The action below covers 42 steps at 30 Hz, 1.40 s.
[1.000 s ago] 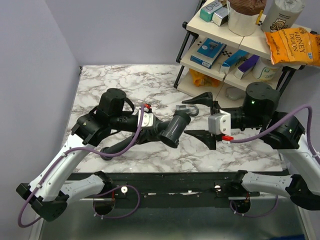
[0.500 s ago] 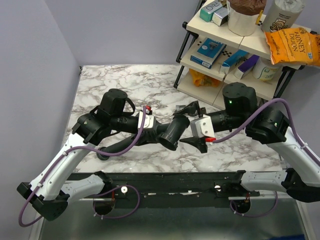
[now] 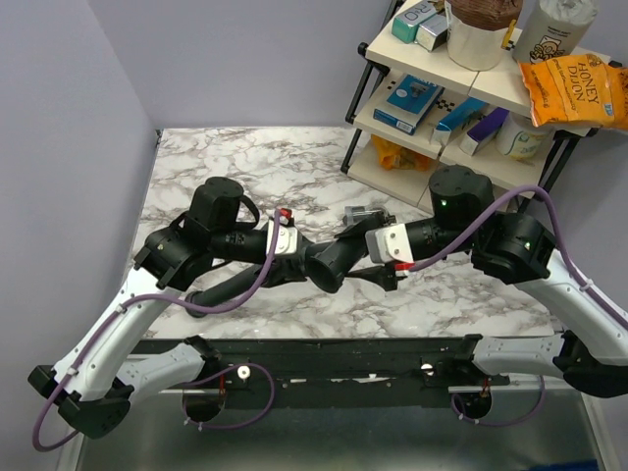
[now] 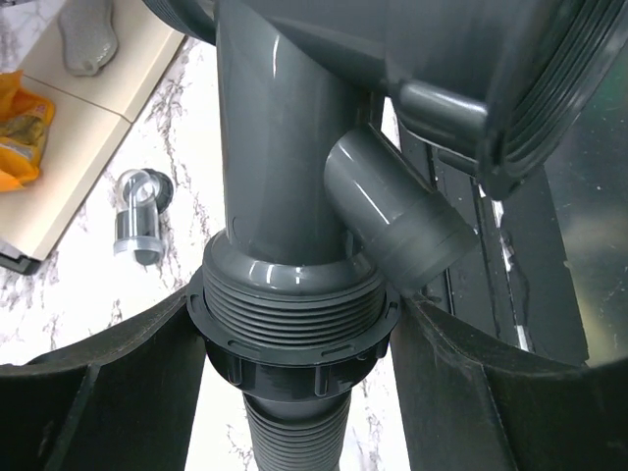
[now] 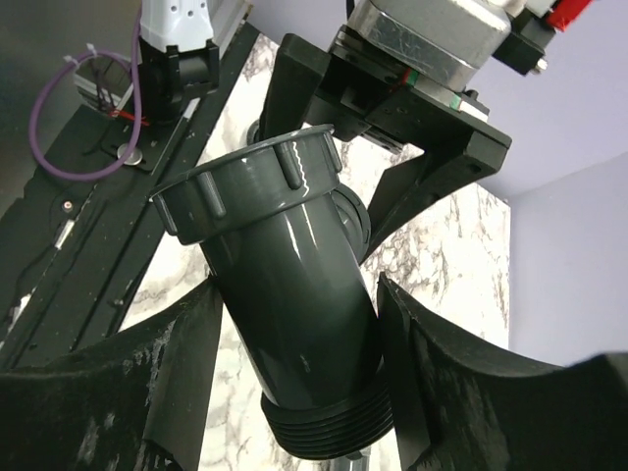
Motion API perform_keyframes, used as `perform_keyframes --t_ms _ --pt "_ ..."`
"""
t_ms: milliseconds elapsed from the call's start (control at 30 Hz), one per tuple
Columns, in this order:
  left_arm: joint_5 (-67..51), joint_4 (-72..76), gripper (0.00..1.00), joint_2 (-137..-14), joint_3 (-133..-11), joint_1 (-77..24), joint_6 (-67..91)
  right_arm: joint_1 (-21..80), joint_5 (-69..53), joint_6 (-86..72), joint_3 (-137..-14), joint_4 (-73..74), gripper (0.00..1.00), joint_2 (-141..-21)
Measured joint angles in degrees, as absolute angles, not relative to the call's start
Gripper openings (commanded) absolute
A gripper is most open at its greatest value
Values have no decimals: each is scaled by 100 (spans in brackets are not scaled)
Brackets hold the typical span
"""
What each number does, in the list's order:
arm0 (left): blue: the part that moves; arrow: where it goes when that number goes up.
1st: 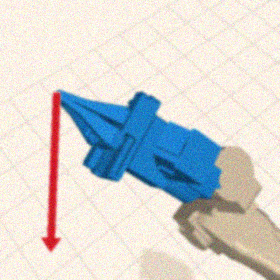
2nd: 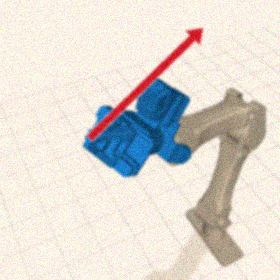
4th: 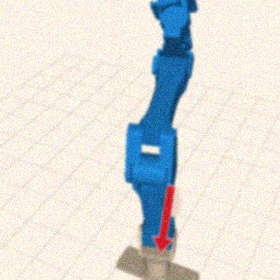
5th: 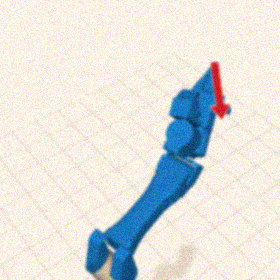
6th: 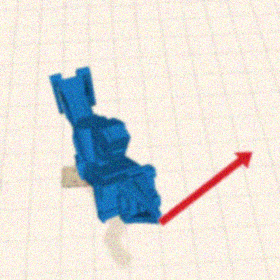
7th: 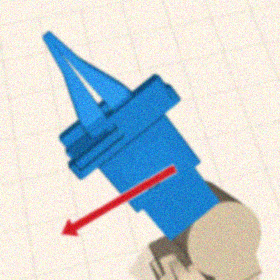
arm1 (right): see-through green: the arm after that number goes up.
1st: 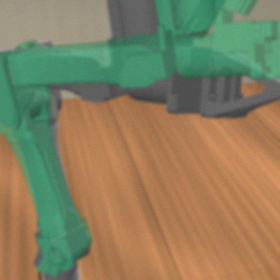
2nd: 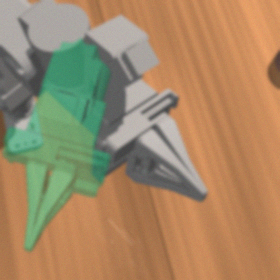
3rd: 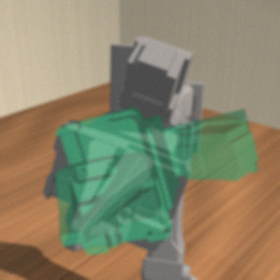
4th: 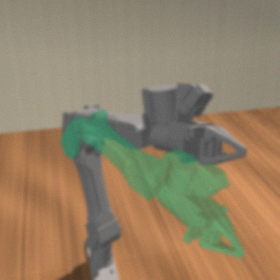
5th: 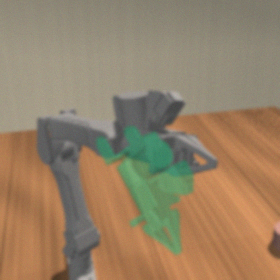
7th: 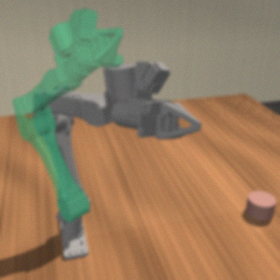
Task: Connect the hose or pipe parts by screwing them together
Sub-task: Install the adaptor on the pipeline.
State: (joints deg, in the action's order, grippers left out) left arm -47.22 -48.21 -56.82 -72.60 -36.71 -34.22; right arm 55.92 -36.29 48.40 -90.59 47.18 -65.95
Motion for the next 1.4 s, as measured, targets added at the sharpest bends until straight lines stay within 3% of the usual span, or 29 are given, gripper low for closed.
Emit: perform_keyframes --t_ms 300,533,800,967,1267,1400 --pt "-4342 -4751 0 -5312 -7046 -3647 -3376 5575 -3363 3277 -8149 3236 22 -6320" --pt "-3636 -4147 0 -4783 -6445 -3603 -3277 5542 -2694 1542 -8134 2674 1 -6615" --pt "-2764 -3212 0 -4335 -5697 -3586 -3301 5437 -2123 67 -8318 2534 1 -7013" --pt "-2515 -2836 13 -4121 -5325 -3583 -3472 5266 -1905 -740 -8311 2539 1 -7131" --pt "-2611 -2987 13 -4045 -5321 -3577 -3599 4952 -2049 -1544 -8023 2440 1 -7028" --pt "-2637 -3114 7 -4045 -5323 -3557 -3540 4882 -2119 -1844 -7959 2377 1 -7091"
